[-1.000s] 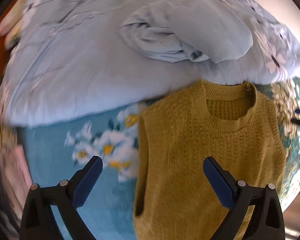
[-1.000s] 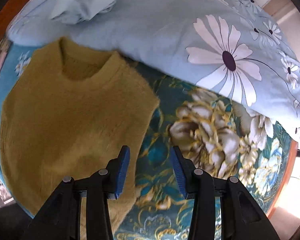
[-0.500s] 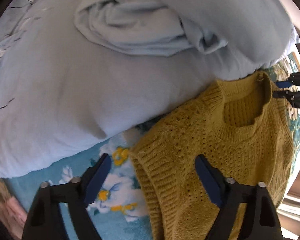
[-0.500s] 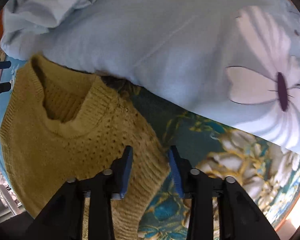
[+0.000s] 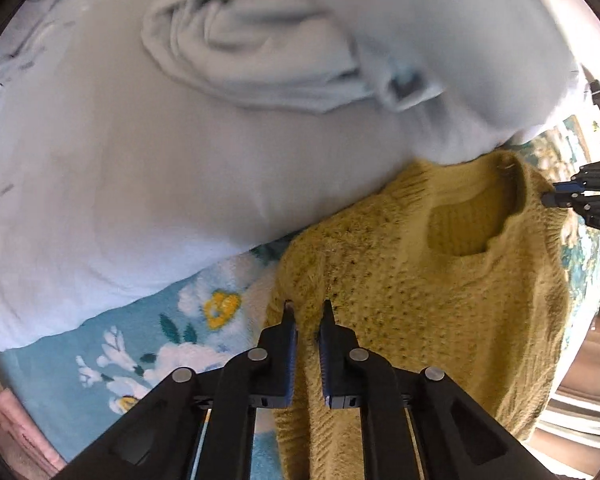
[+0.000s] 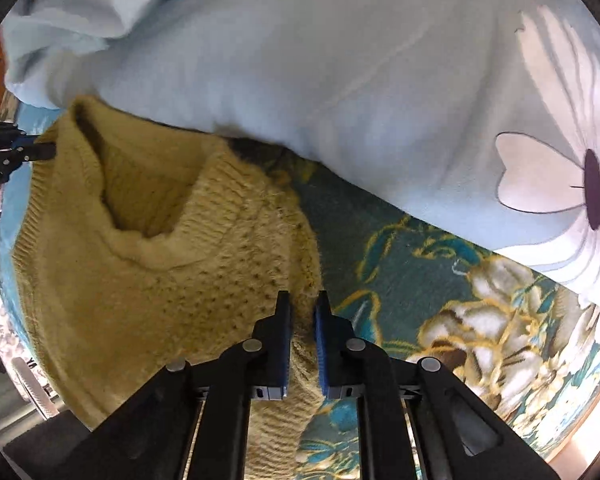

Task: Fold clothes
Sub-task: 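Grasp the vest hem with both grippers and lift it toward the collar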

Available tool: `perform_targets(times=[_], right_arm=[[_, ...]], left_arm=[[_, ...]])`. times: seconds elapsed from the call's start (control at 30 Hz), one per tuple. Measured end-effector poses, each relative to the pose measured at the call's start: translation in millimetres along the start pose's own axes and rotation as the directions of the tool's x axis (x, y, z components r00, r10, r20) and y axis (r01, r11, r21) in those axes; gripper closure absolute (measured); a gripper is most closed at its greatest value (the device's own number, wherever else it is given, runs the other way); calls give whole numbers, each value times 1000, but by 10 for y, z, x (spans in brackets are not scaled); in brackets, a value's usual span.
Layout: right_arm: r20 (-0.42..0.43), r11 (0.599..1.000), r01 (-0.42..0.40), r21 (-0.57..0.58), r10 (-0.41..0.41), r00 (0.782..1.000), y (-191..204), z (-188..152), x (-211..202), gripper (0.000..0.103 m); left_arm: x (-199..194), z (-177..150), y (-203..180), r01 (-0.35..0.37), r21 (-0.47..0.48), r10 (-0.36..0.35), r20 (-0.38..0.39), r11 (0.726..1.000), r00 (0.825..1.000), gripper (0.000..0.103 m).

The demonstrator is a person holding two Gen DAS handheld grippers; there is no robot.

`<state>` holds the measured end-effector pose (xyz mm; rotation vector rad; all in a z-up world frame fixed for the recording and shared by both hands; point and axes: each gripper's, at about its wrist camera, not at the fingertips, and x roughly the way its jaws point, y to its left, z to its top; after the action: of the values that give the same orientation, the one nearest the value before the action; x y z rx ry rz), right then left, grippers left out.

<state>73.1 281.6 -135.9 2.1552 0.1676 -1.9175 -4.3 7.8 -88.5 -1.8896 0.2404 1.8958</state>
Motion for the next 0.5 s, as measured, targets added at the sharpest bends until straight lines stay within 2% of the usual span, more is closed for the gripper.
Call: perform_targets(times=[0.13,0.3,0.5], right_arm=[[70,999,24,25,-26,997,51,-154,-268,93],[163,999,9,54,-18,986,162,-462,-675,93],[247,998,6,59,-21,969,450,-1075,-1044,93]], left_arm=[[-385,-156,-136,-3,29,0,83,1000,997,93],[-884,-434,-316,-20,36,13,179,999,984,93],[-1369,-1002,-645,-79,21,71,272,997,960,93]])
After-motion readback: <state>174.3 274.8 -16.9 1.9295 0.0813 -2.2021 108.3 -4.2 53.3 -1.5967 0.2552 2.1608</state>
